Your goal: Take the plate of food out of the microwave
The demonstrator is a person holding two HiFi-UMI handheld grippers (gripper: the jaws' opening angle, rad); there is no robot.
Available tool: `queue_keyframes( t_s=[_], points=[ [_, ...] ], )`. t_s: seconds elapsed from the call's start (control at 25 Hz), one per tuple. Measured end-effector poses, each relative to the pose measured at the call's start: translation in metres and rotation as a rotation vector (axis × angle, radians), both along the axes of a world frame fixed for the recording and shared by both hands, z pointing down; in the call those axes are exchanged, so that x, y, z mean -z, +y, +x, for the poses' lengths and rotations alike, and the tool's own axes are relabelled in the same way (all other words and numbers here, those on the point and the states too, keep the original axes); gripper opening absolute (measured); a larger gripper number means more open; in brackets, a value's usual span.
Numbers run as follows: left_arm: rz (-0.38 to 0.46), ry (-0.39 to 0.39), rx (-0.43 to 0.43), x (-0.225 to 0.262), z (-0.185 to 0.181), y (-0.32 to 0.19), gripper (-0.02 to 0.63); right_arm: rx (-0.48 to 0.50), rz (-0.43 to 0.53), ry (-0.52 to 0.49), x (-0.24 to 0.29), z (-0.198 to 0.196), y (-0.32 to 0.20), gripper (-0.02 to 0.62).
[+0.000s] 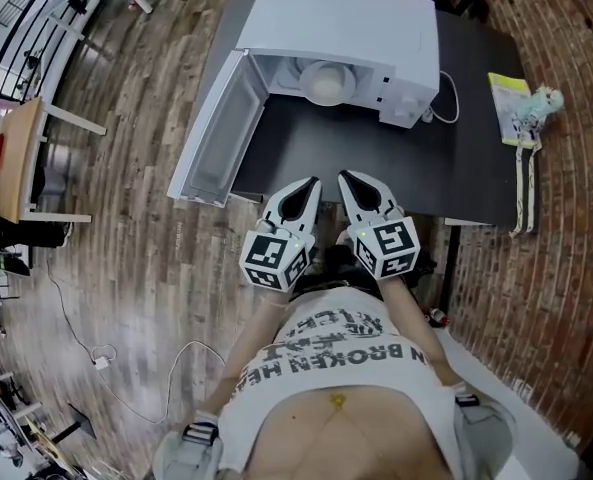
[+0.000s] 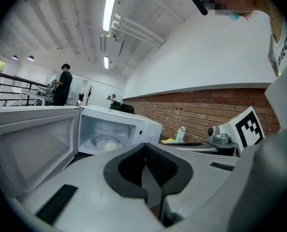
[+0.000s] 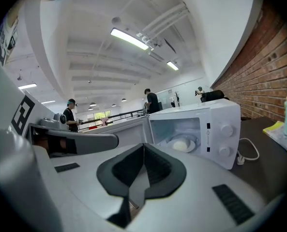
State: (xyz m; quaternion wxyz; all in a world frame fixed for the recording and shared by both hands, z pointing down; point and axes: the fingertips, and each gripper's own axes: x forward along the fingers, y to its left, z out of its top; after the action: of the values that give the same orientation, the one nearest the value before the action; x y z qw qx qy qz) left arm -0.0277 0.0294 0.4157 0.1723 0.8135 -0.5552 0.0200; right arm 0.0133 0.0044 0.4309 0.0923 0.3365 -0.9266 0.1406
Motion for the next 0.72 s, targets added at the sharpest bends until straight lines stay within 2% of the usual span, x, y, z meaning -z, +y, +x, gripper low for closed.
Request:
queue_keyframes(
  t_s=[0.28, 0.72],
  points=[
    [-0.010, 0.014, -0.002, -0.006, 0.023, -0.025, 0.006, 0.018, 0.046, 0.072, -0.004, 0.024, -0.023, 0.009],
    [-0.012, 0.011, -0.061, -0.008, 0.045, -0.053, 0.006, 0.006, 0.020, 0.060, -0.007, 0.035, -0.045, 0.009]
  ],
)
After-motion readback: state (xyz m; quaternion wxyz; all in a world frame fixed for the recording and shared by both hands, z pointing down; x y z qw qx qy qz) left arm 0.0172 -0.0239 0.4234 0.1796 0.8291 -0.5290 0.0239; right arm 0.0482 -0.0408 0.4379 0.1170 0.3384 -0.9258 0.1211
